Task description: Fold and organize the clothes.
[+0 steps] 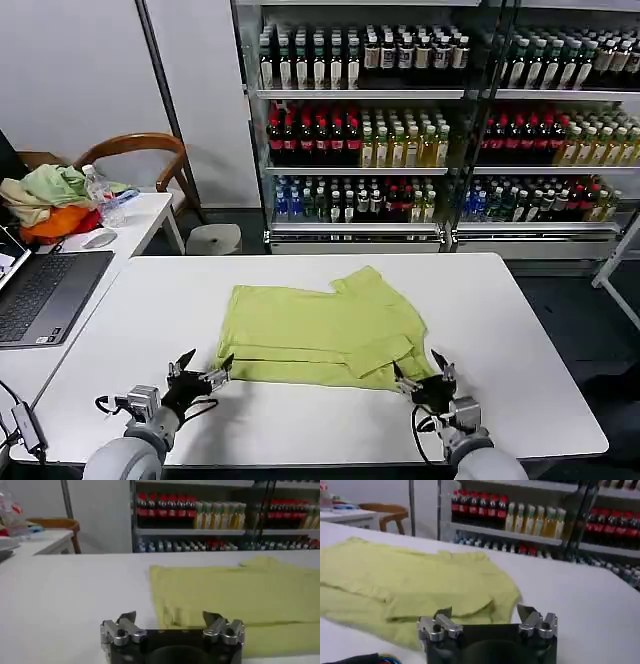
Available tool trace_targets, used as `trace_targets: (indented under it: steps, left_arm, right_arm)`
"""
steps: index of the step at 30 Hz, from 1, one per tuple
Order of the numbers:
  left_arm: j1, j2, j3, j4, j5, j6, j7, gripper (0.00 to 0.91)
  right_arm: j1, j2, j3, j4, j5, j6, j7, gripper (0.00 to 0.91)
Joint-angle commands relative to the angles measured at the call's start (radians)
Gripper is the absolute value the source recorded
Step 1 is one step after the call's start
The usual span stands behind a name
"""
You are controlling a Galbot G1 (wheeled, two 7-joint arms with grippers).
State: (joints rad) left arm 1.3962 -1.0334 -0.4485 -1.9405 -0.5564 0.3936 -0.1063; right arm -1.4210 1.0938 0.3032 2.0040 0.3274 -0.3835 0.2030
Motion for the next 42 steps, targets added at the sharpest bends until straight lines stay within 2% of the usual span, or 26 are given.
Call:
trace_targets:
  steps: [1,20,26,30,35,42]
  left_arm:
    - [0.025,-0.001,-0.004,-0.008,-0.007,0.105,-0.036,0.04]
    - [-0.009,0.009,0.027,0.026,0.007,0.119,-0.019,0.04]
    - [0.054,0.01,0.024,-0.049,0.11,0.098,0.044,0.03]
    - [0.127,0.011,-0.016,-0.135,0.111,0.132,0.029,0.03]
    - [0.229,0.04,-0.081,-0.226,0.116,0.15,0.023,0.03]
    - [0.328,0.038,-0.135,-0.276,0.131,0.143,0.027,0.03]
  right_arm:
    - [-0.061,0.0,0.01,0.039,0.023,-0.034,0.03,0.0]
    - [-0.046,0.014,-0.005,0.01,0.037,-0.031,0.034,0.0]
    - [-0.1,0.005,0.006,0.071,0.034,-0.031,0.026,0.0]
    - [-0.167,0.001,0.018,0.121,0.02,-0.028,0.021,0.0]
    - [-0.275,-0.017,0.037,0.169,-0.033,0.01,0.009,0.0]
    - [-0.369,-0.015,0.037,0.212,-0.06,0.042,0.008,0.0]
